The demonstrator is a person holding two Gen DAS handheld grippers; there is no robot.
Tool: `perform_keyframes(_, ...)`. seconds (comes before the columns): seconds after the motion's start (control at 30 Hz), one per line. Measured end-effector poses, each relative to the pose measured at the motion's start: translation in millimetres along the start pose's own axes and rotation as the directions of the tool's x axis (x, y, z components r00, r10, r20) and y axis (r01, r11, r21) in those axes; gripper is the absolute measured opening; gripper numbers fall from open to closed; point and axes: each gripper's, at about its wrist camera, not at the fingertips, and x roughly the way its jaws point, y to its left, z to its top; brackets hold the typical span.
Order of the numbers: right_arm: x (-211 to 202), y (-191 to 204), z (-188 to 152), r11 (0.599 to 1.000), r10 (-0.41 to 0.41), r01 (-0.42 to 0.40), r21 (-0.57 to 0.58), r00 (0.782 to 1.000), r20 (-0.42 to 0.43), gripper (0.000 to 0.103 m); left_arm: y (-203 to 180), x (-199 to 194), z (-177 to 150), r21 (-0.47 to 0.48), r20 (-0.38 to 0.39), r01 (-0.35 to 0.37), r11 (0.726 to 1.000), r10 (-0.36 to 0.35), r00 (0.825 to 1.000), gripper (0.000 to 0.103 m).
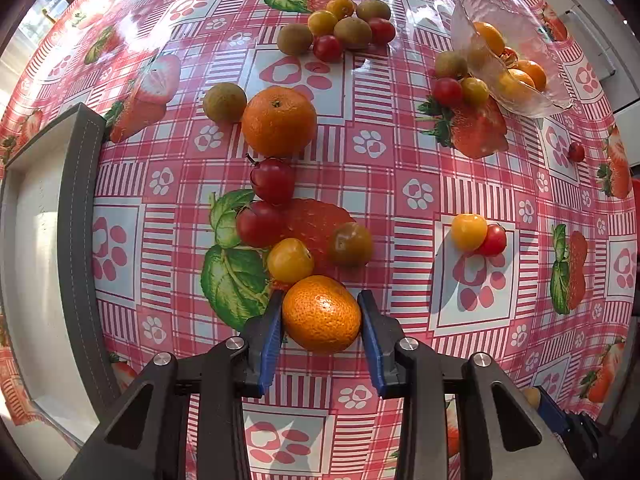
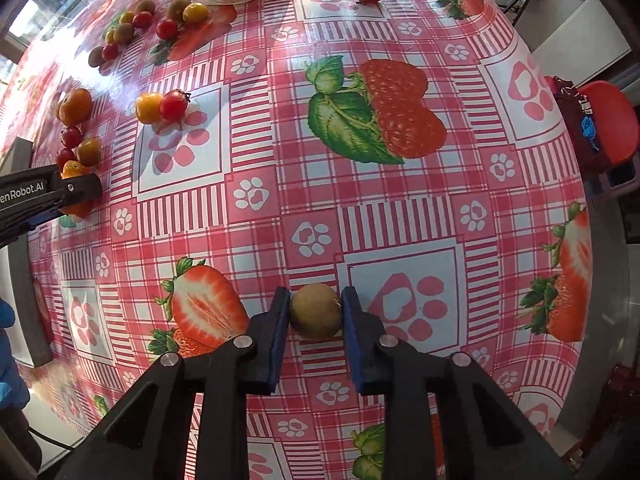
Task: Organize fruits
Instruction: 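Grasp a mandarin with the left gripper while the right gripper grasps a kiwi, then carry mandarin and kiwi over the grey tray and open both grippers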
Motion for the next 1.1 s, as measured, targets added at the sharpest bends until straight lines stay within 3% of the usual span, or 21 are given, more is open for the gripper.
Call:
perform_keyframes(0.2, -11.8, -7.7, 3.9, 0.993, 0.106, -0.107, 0.050, 0.994, 0.017, 0.029, 10.2, -13.7, -10.5, 0.044, 0.027, 0.062, 0.997, -0.064, 0.998, 0.037)
perform_keyframes(0.53, -39.1, 20.3, 4.5, 0.989, 0.146, -0.146, 0.012, 0.989, 0.024, 0.029, 48.6, -50.4, -38.3, 0.121, 0.071, 0.064, 0.991, -0.073, 0.995, 0.037)
perform_keyframes(0.87, -56.4, 125.6, 7.9, 0.974, 0.186, -0.182, -0.134, 0.982, 0.016, 0.029, 116.2, -76.3, -66.9, 0.068, 0.109, 0.040, 0.997, -0.048, 0.993, 0.037)
perform_keyframes(0.97, -61.0, 155.1, -15.6, 0.959, 0.207, -0.201, -0.201, 0.978, 0.008, 0.029, 141.5, -81.3, -71.9, 0.033, 0.122, 0.026, 0.999, -0.030, 0.992, 0.037)
perform_keyframes(1.1, -66.6, 199.4, -17.2, 0.931, 0.236, -0.229, -0.282, 0.972, -0.012, 0.029, 181.5, -83.9, -76.8, -0.031, 0.125, 0.009, 0.999, -0.005, 0.992, 0.037)
